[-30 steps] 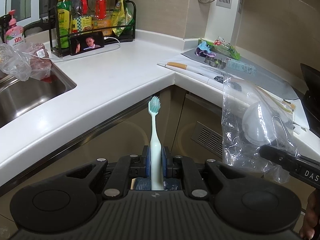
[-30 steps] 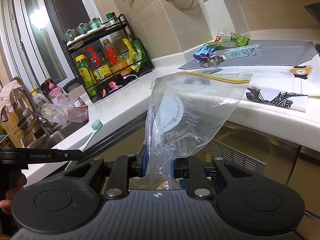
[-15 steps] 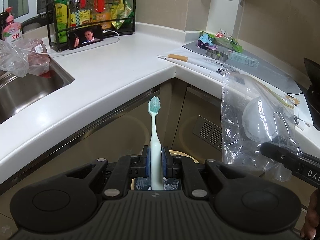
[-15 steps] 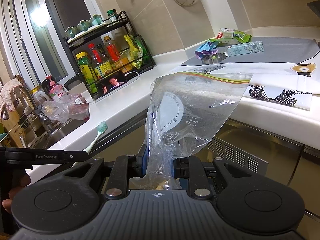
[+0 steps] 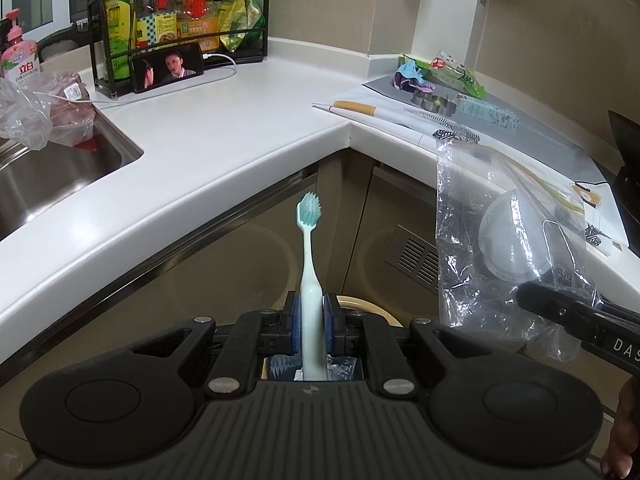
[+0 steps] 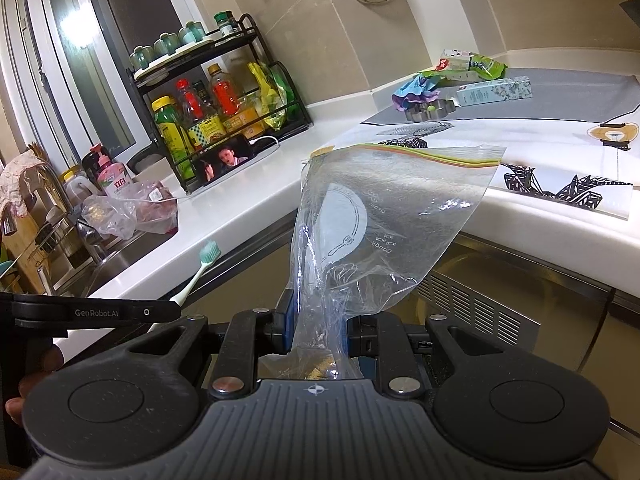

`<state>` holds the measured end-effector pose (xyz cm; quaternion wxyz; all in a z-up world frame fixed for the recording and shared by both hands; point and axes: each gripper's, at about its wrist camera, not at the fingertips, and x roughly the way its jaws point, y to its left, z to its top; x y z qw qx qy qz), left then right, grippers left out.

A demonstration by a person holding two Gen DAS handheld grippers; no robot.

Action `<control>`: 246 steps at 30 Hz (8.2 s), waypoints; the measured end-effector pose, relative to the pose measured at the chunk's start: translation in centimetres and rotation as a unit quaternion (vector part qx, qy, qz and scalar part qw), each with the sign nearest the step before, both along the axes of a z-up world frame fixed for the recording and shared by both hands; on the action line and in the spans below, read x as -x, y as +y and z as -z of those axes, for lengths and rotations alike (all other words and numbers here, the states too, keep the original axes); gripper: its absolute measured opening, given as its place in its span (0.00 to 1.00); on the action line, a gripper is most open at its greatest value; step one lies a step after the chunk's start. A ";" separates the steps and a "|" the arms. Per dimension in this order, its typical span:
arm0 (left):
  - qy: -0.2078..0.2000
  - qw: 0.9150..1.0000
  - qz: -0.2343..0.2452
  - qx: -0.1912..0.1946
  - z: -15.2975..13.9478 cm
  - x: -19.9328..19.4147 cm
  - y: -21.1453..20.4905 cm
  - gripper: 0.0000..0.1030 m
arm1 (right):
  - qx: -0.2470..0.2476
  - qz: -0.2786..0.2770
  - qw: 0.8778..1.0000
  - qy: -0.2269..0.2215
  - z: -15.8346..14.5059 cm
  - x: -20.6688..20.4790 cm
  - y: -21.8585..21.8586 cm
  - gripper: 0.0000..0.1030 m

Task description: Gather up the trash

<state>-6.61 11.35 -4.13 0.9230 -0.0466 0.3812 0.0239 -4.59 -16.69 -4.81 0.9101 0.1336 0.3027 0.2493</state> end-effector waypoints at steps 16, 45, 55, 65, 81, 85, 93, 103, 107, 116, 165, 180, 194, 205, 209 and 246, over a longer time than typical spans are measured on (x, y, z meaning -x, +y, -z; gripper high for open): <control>0.033 0.999 0.000 0.006 2.8 -1.1 0.1 0.12 | 0.024 -0.020 0.999 0.023 1.4 -1.5 1.6 0.22; 0.170 0.985 0.038 0.000 16.5 -11.3 -1.3 0.12 | 0.161 -0.070 0.969 0.172 13.9 -8.8 8.0 0.23; 0.237 0.970 0.038 -0.036 22.7 -15.5 -2.2 0.12 | 0.201 -0.058 0.948 0.240 18.1 -12.0 9.5 0.23; 0.277 0.959 0.045 -0.038 25.0 -17.0 -2.9 0.12 | 0.246 -0.064 0.931 0.262 20.3 -13.2 11.7 0.24; 0.242 0.967 0.045 -0.070 24.2 -16.8 -1.7 0.99 | 0.268 -0.005 0.926 0.265 19.2 -13.4 13.2 0.95; 0.231 0.970 0.042 -0.069 22.6 -15.7 -1.4 1.00 | 0.253 -0.011 0.932 0.258 17.6 -12.8 13.0 1.00; 0.181 0.979 0.027 -0.090 17.4 -10.7 -1.7 1.00 | 0.250 -0.024 0.943 0.220 13.1 -10.2 11.5 1.00; 0.133 0.989 0.010 -0.064 10.7 -4.8 -0.9 1.00 | 0.199 0.007 0.974 0.109 6.3 -5.2 7.6 1.00; 0.113 0.991 0.003 -0.073 9.3 -3.2 -1.1 1.00 | 0.177 0.007 0.981 0.082 4.6 -3.6 6.1 1.00; 0.079 0.993 0.005 -0.086 6.4 -2.1 -1.8 1.00 | 0.180 0.001 0.983 0.026 3.1 -1.8 5.7 1.00; 0.033 0.995 0.028 -0.087 4.1 -1.5 -1.6 1.00 | 0.155 -0.020 0.980 -0.120 -0.5 0.6 5.2 1.00; -0.006 0.994 0.031 -0.108 0.3 -3.1 -2.1 1.00 | 0.168 0.066 0.976 -0.120 -3.6 -4.8 2.2 1.00; 0.017 0.996 0.013 -0.086 0.9 -4.1 -0.7 1.00 | 0.190 0.184 0.961 -0.084 -6.1 -20.7 -2.4 1.00; 0.033 0.996 -0.027 -0.075 1.4 -5.3 2.0 1.00 | 0.019 0.386 0.918 0.086 -3.8 -36.1 -5.7 1.00; 0.035 0.995 -0.035 -0.081 1.4 -5.5 2.7 1.00 | 0.010 0.437 0.890 0.131 -2.5 -40.7 -5.0 1.00; -0.035 0.993 0.102 -0.039 -6.9 -17.8 -6.9 1.00 | 0.212 0.306 0.926 0.062 0.2 -34.6 -10.2 1.00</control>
